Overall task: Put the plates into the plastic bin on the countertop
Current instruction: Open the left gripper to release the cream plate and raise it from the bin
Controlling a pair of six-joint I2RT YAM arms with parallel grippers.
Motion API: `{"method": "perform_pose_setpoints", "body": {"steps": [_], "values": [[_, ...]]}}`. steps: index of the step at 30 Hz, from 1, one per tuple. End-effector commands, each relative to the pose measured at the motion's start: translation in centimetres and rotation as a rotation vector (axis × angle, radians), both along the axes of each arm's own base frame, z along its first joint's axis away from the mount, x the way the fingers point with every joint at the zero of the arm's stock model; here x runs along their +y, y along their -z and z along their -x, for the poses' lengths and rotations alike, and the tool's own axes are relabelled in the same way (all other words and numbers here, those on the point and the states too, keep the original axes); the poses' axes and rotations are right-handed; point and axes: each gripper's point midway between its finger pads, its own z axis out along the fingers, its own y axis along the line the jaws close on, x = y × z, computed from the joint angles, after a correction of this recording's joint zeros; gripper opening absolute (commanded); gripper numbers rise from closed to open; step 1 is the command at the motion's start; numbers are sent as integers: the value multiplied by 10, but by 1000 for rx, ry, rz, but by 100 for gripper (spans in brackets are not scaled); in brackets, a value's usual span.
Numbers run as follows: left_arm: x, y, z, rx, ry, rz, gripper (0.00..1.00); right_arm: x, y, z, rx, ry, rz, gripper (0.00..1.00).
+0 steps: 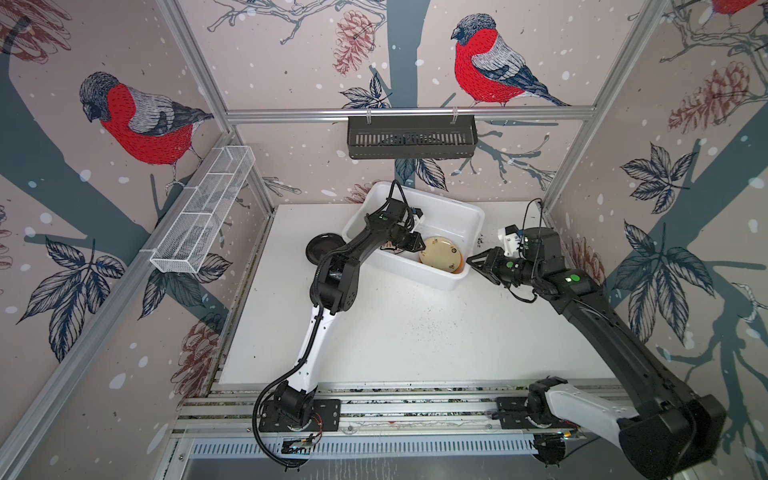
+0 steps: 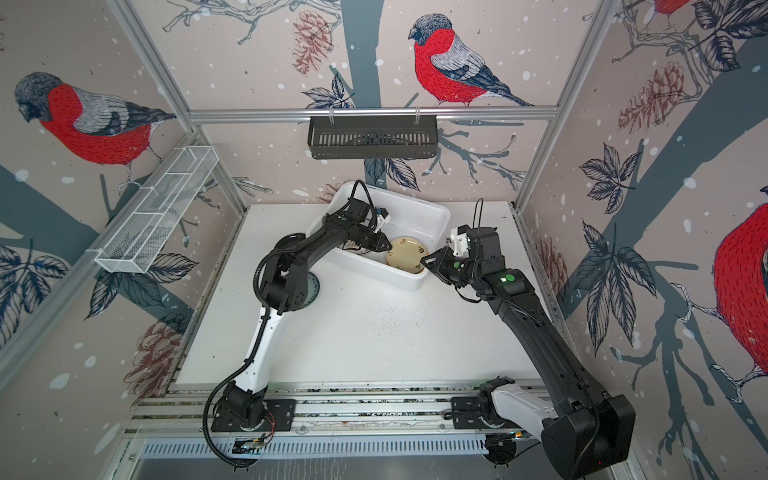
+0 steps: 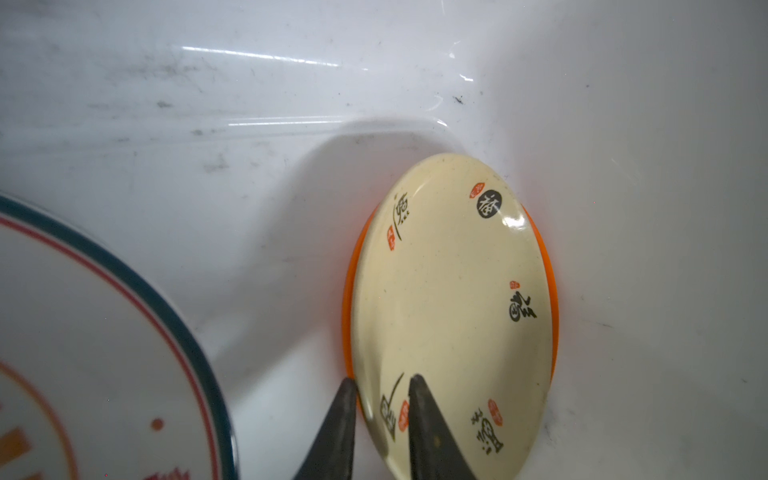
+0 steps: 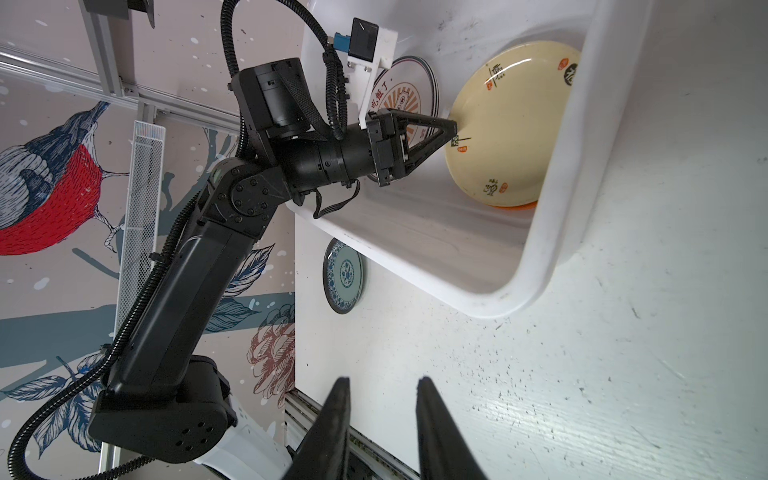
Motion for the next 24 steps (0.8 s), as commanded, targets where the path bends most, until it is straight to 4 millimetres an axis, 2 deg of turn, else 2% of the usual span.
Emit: {"method": "perform_pose_setpoints", "body": {"steps": [1,10,14,18,24], "values": [[-2,-1,4,-2,24,5,27,-1,-4,-4,-19,12,-1,30],[-3,-3,9,7,39,11,37,0,-5,-6,-26,14,-8,30],[-3,-11,9,-7,45,18,40,0,-6,-8,-32,15,-10,30],[-3,-29,6,-46,46,28,44,2,-9,-11,-40,8,-11,31],[0,-71,4,-127,53,29,50,4,-10,-20,-59,-3,12,33]]}}
